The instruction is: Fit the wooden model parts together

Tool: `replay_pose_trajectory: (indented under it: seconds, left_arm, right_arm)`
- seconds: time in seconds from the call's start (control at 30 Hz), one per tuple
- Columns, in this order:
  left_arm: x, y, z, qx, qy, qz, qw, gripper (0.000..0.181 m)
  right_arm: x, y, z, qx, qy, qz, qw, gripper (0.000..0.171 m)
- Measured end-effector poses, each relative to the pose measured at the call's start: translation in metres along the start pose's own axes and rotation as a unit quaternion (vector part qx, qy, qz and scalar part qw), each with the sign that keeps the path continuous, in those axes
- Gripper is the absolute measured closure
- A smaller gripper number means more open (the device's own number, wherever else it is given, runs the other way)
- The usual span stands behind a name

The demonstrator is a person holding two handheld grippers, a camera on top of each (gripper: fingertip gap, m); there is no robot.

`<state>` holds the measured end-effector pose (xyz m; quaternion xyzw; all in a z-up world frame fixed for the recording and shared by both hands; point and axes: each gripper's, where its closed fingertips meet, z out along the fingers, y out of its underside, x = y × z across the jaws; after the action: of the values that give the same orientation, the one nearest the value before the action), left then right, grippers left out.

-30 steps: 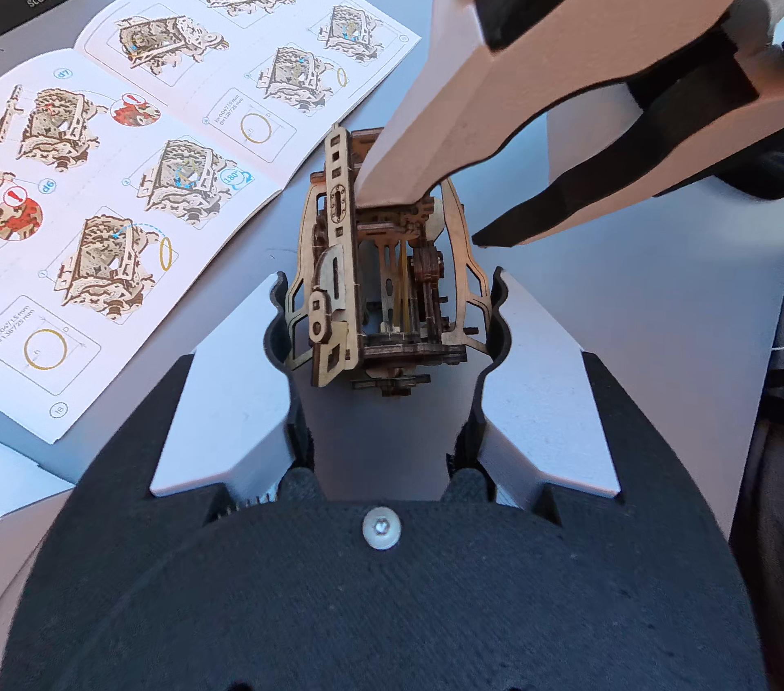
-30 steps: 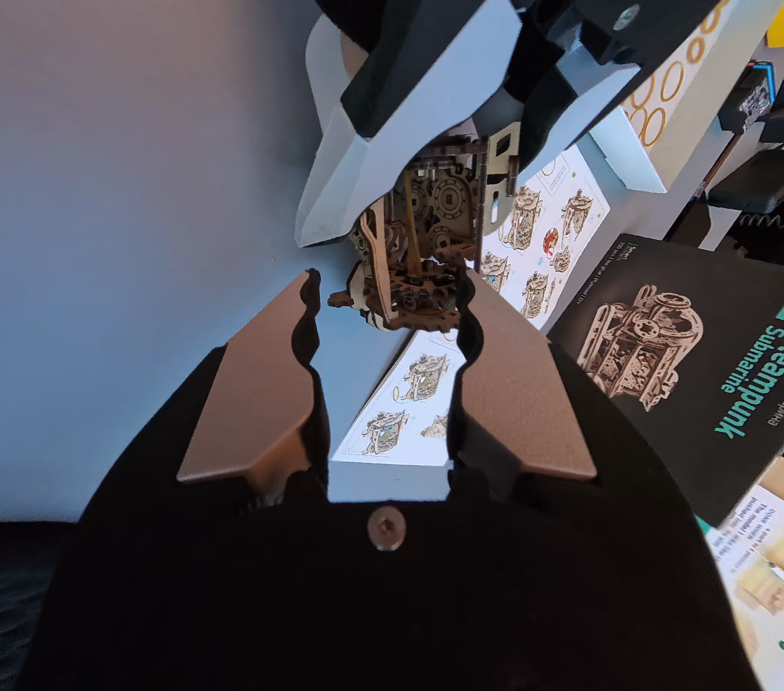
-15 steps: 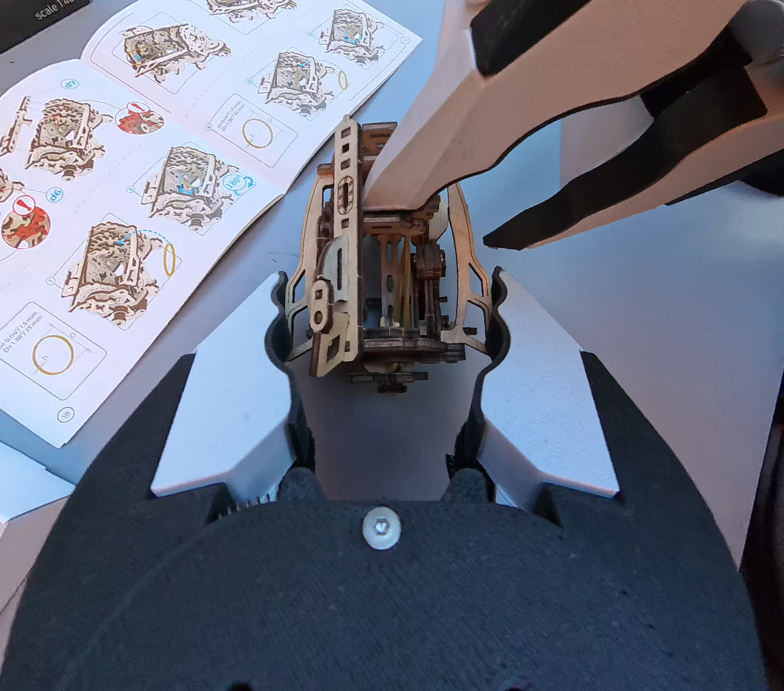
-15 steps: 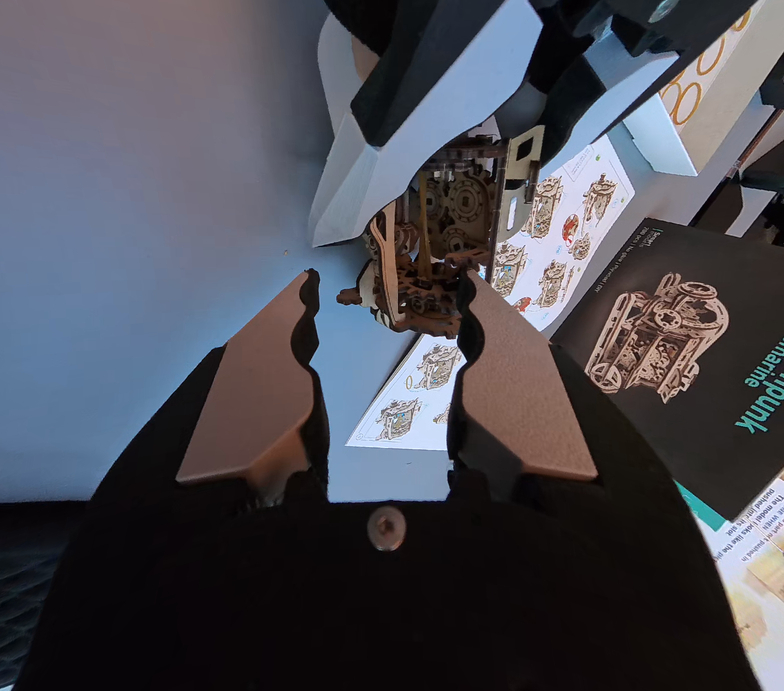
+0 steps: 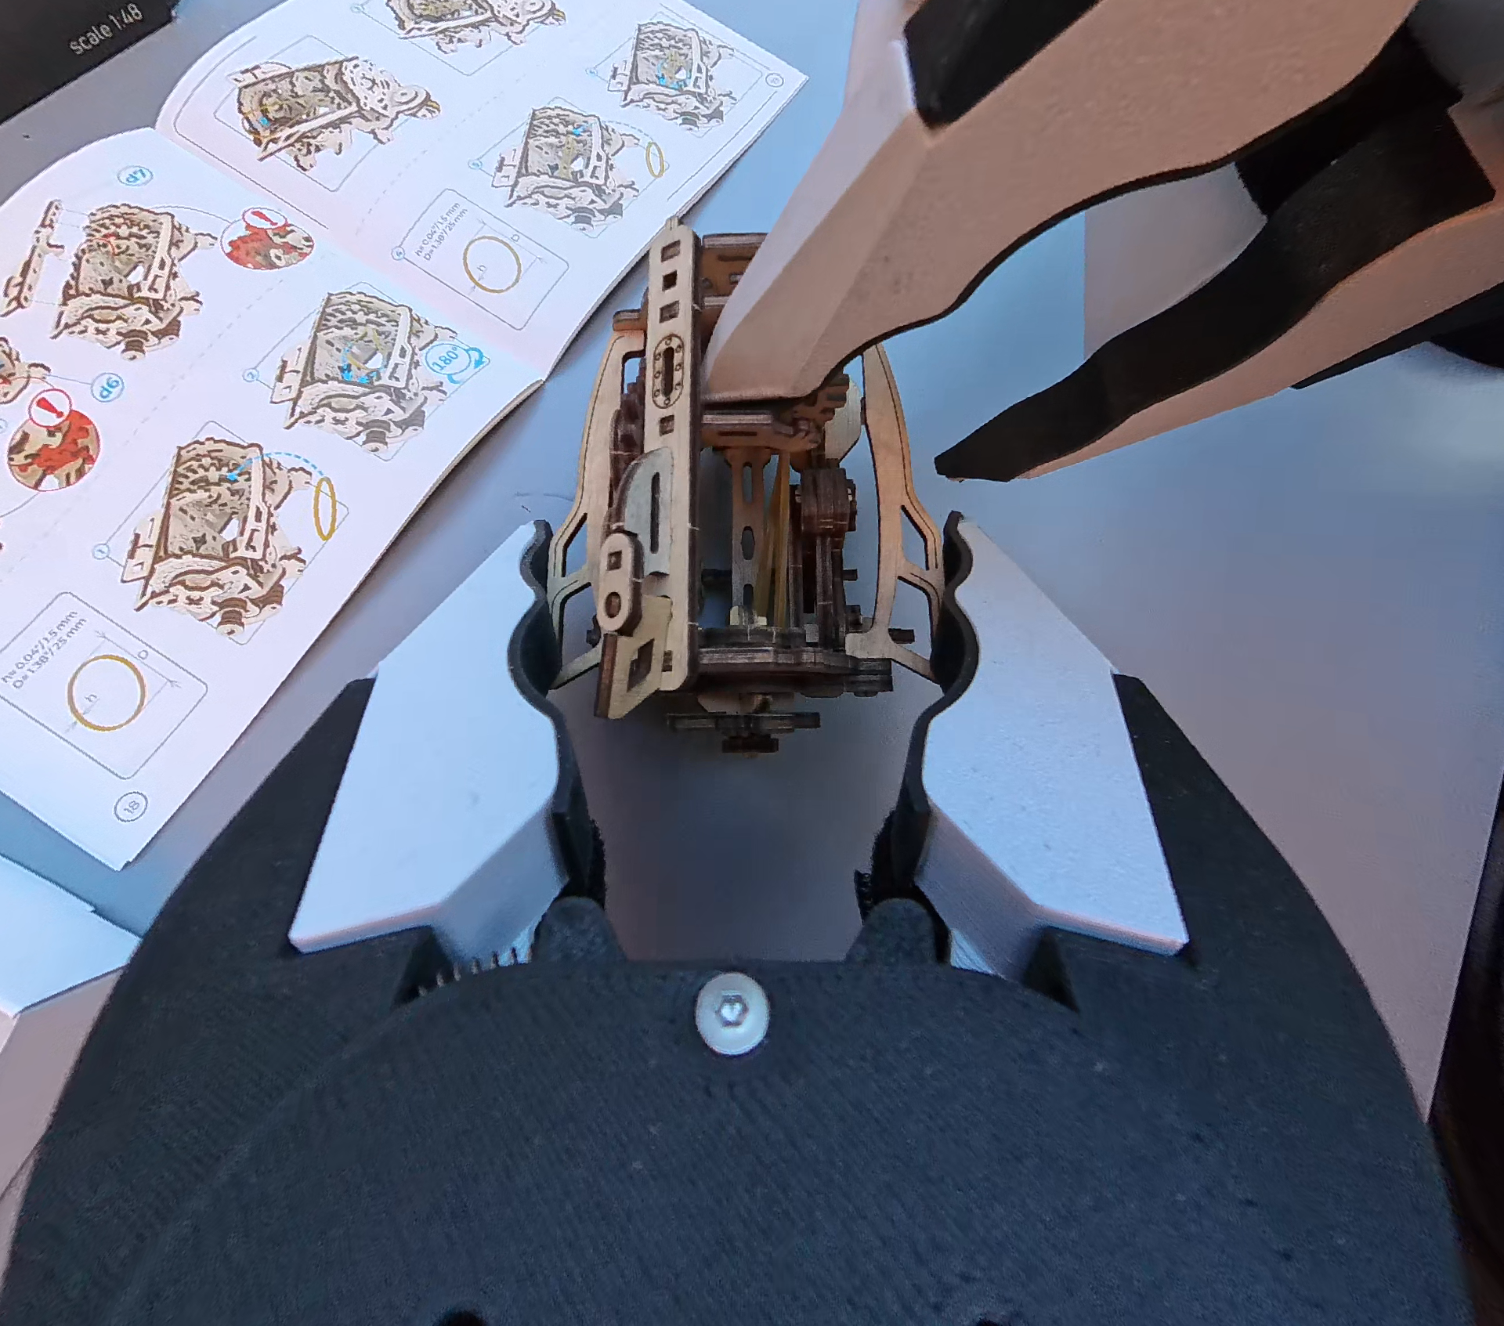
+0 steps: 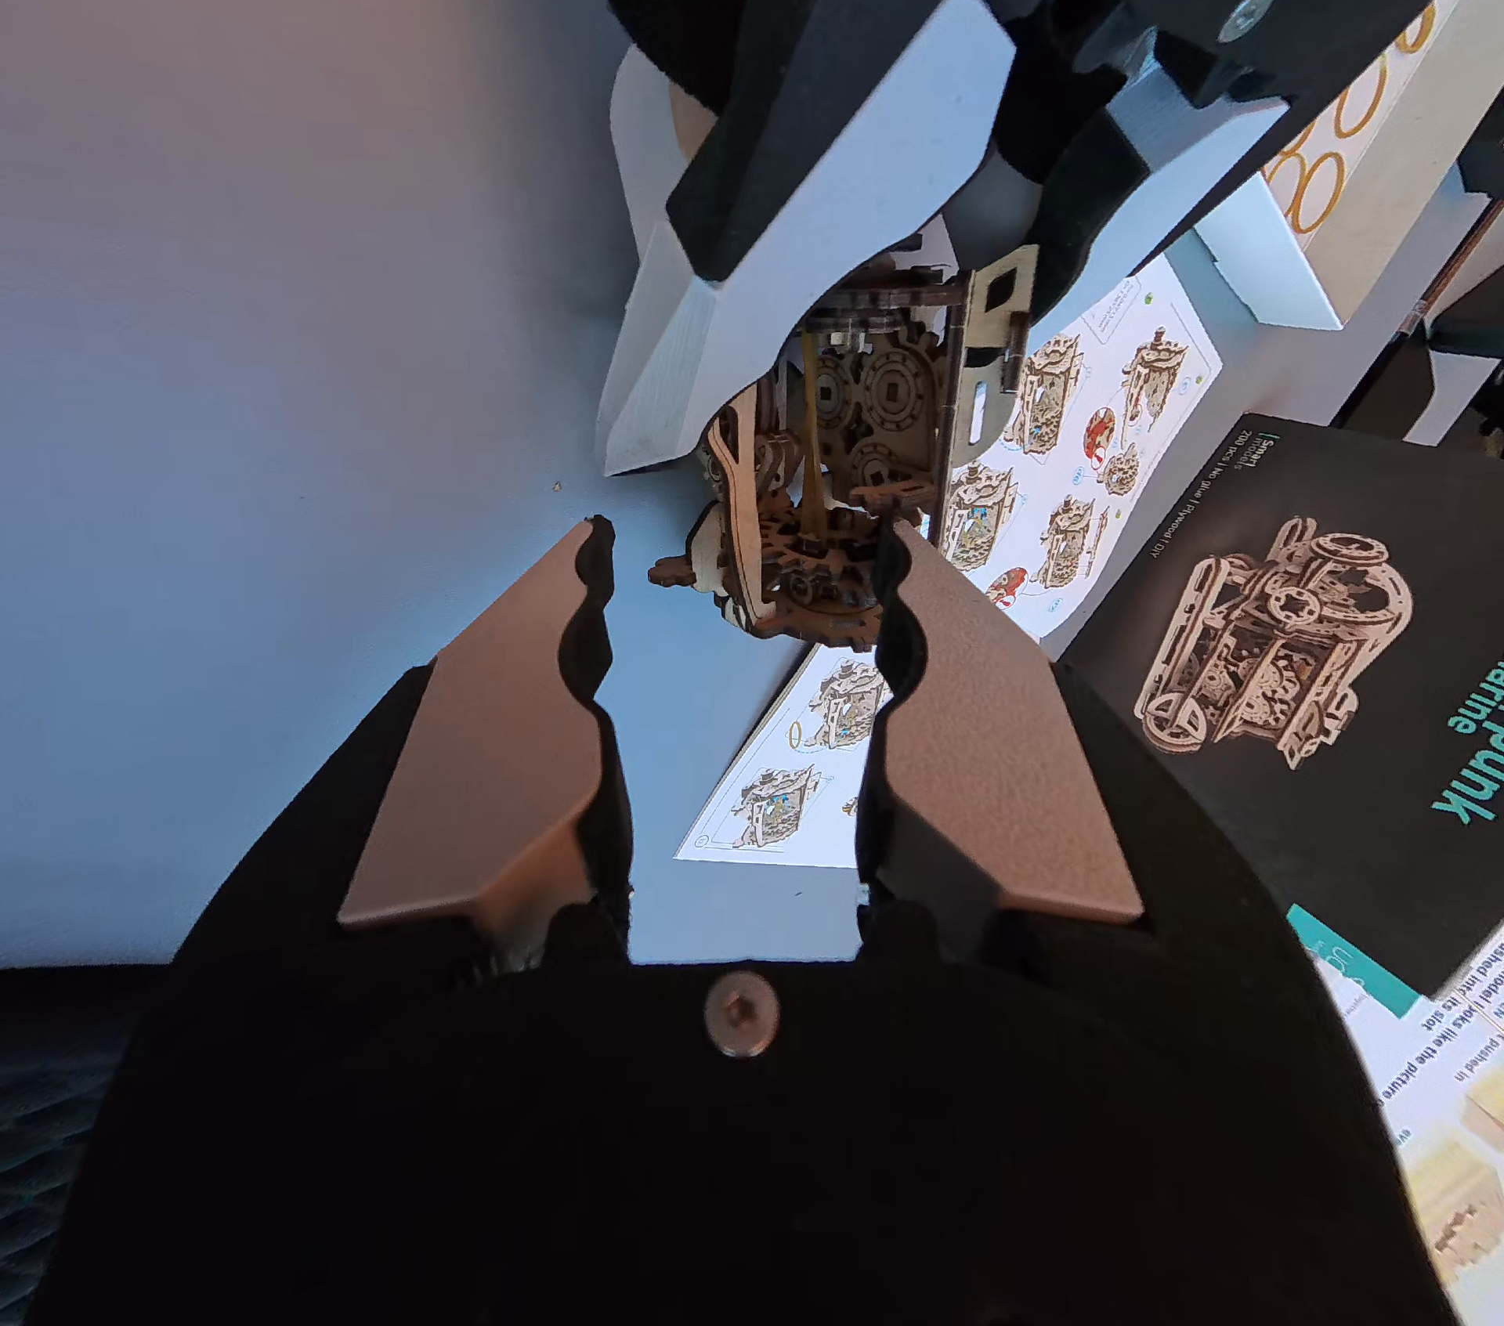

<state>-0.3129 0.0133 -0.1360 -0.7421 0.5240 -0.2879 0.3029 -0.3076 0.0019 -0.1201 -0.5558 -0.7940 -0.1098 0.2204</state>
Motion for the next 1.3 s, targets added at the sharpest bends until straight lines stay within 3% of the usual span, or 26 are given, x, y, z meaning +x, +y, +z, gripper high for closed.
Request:
replay_pose_trajectory:
  seconds: [0.23,0.47,0.8,1.3]
  left_arm:
    - [-0.001,0.001,-0.001,0.003,0.008,-0.014,1.000,0.089]
    - [-0.001,0.002,-0.002,0.006,0.018,-0.030,0.999,0.088]
    - [-0.001,0.002,-0.002,0.005,0.015,-0.025,1.000,0.088]
    - [-0.001,0.001,-0.002,0.010,0.018,-0.029,0.999,0.088]
  right_arm:
    - [0.006,-0.002,-0.003,0.011,0.045,-0.023,0.999,0.107]
    - [-0.003,-0.015,-0.019,0.134,0.032,0.012,0.990,0.116]
    - [-0.004,-0.002,0.004,0.057,0.079,-0.057,0.994,0.113]
    - [-0.004,-0.005,-0.002,0.089,0.083,-0.034,0.992,0.113]
